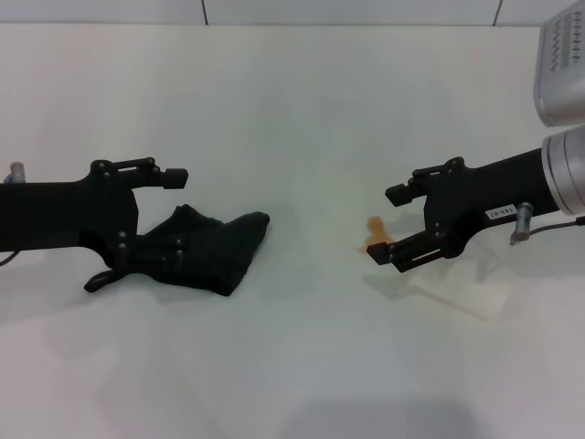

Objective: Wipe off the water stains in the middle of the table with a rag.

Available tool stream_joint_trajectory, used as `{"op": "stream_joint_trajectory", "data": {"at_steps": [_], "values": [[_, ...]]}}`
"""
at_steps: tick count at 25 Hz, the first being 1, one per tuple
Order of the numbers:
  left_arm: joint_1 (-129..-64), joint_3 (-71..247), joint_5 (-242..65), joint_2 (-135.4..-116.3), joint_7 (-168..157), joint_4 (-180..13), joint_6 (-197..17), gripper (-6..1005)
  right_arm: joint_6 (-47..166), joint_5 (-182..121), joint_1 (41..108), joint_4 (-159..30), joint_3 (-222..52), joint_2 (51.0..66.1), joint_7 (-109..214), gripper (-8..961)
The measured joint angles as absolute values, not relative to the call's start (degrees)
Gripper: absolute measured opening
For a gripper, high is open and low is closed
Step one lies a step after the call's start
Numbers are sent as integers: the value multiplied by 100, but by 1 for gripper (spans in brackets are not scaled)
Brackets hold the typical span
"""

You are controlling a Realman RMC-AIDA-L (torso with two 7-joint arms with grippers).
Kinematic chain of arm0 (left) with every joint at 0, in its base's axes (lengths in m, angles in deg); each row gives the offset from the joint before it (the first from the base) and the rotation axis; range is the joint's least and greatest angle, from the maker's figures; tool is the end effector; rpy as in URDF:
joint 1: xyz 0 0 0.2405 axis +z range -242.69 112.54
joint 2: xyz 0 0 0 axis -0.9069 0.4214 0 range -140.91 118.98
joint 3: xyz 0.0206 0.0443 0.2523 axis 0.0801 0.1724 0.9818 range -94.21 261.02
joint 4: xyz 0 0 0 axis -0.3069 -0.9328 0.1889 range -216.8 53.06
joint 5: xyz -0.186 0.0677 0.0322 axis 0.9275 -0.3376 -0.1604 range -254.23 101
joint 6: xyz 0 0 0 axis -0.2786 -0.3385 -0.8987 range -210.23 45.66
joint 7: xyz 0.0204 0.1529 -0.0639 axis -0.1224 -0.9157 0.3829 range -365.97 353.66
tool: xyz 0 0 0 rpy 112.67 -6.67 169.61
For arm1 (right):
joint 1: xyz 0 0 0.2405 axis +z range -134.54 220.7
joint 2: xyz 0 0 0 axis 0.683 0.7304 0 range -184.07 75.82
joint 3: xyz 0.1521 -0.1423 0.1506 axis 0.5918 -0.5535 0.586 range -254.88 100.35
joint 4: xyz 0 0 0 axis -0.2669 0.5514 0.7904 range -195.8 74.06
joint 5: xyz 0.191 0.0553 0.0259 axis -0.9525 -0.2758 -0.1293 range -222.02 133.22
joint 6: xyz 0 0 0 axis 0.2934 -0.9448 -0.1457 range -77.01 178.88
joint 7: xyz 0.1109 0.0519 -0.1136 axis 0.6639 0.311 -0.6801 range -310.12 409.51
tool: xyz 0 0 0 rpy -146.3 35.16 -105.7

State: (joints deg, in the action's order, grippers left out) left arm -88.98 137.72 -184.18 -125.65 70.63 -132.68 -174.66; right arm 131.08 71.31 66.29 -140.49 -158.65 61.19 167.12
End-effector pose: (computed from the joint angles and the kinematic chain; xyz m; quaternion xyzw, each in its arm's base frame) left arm -0.2480 0.3164 0.0111 -0.9721 -0.0939 -0.1786 0.1197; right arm 0.1695 0.3254 -0.0209 -0.9821 0.1497 0.0429 0.1056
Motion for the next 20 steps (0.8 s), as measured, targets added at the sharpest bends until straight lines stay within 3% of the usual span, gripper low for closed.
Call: {"op": "stream_joint_trajectory", "data": {"at_steps": [20], "values": [[-8976,13789,-18538,-12566,7096,-13267,-17466,861,13190,7237,6637,-14089,-15732,6090,16961,856]]}}
